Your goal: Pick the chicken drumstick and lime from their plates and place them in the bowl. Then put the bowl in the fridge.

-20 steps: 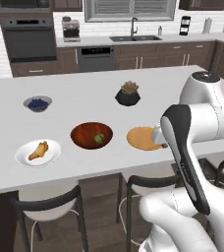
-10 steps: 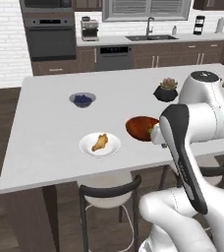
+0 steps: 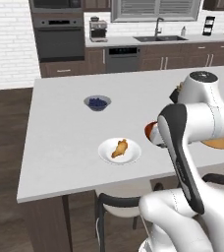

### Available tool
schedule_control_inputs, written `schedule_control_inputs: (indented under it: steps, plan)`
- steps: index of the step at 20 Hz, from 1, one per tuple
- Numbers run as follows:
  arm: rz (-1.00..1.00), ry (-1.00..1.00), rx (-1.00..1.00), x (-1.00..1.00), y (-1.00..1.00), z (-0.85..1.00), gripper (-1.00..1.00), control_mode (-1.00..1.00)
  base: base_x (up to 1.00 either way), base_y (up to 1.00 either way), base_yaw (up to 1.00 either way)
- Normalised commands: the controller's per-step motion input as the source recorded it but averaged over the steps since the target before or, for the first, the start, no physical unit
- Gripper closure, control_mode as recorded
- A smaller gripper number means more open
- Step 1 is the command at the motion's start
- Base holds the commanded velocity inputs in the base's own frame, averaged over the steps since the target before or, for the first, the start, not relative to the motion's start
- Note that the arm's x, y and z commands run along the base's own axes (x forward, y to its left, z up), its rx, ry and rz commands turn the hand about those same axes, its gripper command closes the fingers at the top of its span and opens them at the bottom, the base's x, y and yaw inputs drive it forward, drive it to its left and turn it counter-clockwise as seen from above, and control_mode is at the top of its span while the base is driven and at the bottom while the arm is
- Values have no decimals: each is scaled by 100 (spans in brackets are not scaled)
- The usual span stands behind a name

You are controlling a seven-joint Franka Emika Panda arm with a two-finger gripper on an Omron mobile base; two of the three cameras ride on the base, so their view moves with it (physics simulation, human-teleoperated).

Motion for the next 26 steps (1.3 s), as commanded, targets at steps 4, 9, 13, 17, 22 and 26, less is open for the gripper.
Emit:
schedule_control_inputs:
  steps: [4,9,13,17,22,26]
  plan:
    - [0,0,0,0,0,0,-100,100,44,-16,0]
    - [0,0,0,67,10,-10,-100,-100,11,0,0]
    - [-6,0,0,99,48,-33,-100,-100,0,0,0]
    - [-9,0,0,87,56,-56,-100,-100,0,0,0]
    - [-10,0,0,81,39,-67,-100,-100,0,0,0]
    - [-5,0,7,55,2,-61,-100,-100,0,0,0]
